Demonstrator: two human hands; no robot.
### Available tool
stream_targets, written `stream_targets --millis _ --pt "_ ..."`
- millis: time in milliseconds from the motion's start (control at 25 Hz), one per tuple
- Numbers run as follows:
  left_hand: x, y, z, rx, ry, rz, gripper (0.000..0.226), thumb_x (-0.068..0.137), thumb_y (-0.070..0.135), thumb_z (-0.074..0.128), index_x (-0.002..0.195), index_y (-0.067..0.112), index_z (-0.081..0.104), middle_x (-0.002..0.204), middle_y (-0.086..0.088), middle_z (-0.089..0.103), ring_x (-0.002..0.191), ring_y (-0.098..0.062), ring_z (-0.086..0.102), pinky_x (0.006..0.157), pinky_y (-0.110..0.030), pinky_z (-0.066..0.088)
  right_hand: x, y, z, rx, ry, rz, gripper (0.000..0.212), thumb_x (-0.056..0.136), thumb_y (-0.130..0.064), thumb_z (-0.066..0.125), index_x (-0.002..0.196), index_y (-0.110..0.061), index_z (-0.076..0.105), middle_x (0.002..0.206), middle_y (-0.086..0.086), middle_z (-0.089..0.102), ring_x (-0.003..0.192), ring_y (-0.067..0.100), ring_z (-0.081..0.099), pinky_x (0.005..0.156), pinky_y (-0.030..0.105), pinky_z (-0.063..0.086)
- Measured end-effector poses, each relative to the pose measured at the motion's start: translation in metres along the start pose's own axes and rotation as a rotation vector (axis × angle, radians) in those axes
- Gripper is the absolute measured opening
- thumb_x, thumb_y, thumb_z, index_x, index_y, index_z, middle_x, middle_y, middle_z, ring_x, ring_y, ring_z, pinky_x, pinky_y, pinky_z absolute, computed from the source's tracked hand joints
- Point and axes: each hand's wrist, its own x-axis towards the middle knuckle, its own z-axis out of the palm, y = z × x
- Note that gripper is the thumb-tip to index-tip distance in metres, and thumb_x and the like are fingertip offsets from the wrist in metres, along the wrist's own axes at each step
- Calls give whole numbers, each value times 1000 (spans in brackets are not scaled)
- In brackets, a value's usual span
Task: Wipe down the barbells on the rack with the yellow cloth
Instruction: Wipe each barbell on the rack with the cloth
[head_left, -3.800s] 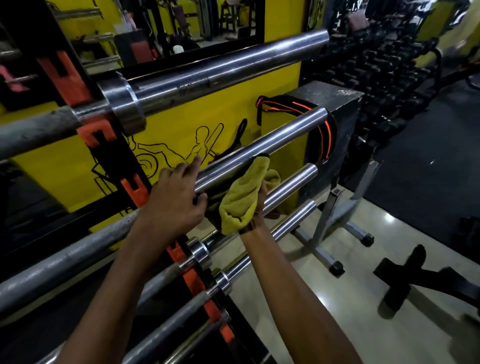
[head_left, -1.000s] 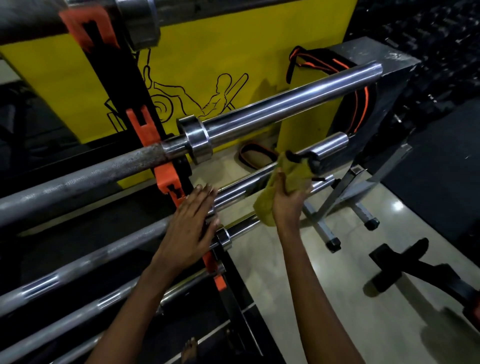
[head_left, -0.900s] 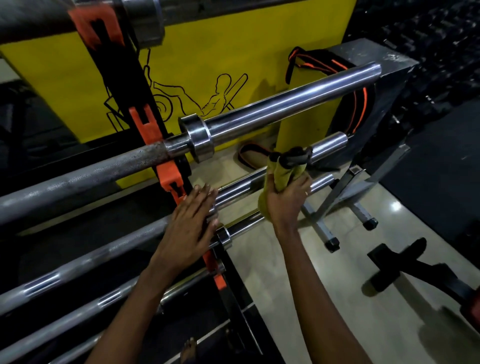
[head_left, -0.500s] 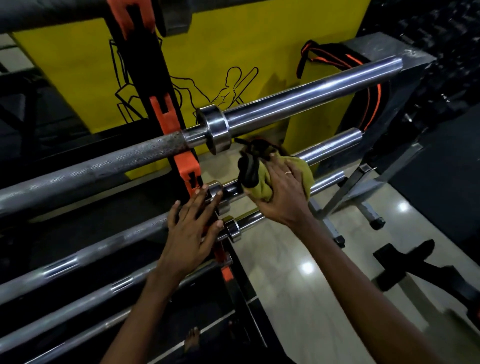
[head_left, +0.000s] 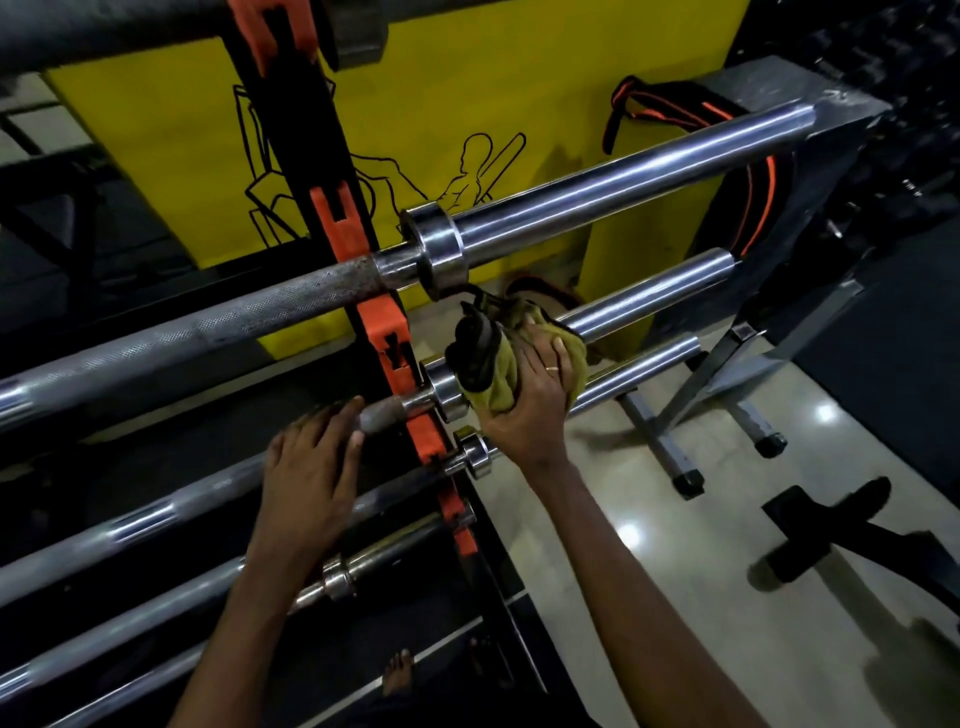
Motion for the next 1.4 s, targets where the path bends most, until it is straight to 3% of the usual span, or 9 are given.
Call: stream_targets --millis 160,280,400,480,640,760,1000,1200,1400 --pt "-2 0 4 136 6 -31 50 98 43 31 143 25 43 138 -3 51 128 -26 44 103 -45 31 -17 0 21 86 296 81 76 92 -51 61 146 -3 37 155 12 35 148 36 27 119 60 25" --pt "-2 4 6 137 31 -36 50 97 43 36 142 24 45 139 -2 50 129 -25 42 104 -45 27 -14 -20 33 534 305 673 92 83 -69 64 148 -9 39 149 10 49 141 24 44 113 53 39" --pt "0 1 5 102 6 -58 52 95 48 38 142 27 43 141 0 48 130 -24 40 105 -46 25 1 -32 28 1064 360 1048 78 76 -62 71 137 -15 56 134 7 63 121 20 62 107 45 48" --pt "-1 -1 4 113 -23 -53 56 93 53 36 143 29 39 141 0 48 127 -25 41 104 -45 24 6 -36 26 1254 386 1125 72 81 -54 72 139 -14 56 136 11 62 118 23 63 107 48 48" --pt "0 -2 6 138 -62 -58 66 88 60 36 145 28 37 138 -1 49 122 -26 43 102 -45 24 2 -39 27 1195 342 1144 76 69 -62 81 129 -18 64 127 8 68 117 30 65 101 53 52" --pt "1 -1 5 161 -71 -59 72 83 62 37 145 26 39 135 -3 52 120 -27 45 102 -46 27 -4 -43 14 1007 252 1086 48 83 -40 79 124 -19 63 120 5 69 113 30 66 99 50 53" --pt "-6 -8 -10 71 -121 -70 68 86 57 28 149 32 33 141 -2 48 128 -26 43 108 -47 23 -19 -75 -23 348 -136 794 76 85 -41 76 146 -24 35 127 -1 58 115 16 53 89 30 39" --pt "-25 -57 -36 204 -111 -173 63 88 63 23 141 36 45 128 -3 60 117 -31 54 100 -49 31 -18 -94 -34 134 -280 413 80 78 -54 73 144 -26 39 137 -1 52 125 19 51 99 39 45" --pt "-36 -67 -37 267 -63 -167 58 91 58 28 137 30 49 123 -3 61 111 -31 56 91 -48 36 -13 -118 -16 -199 -451 92 84 63 -40 65 144 -23 47 151 -3 45 145 23 31 114 53 27"
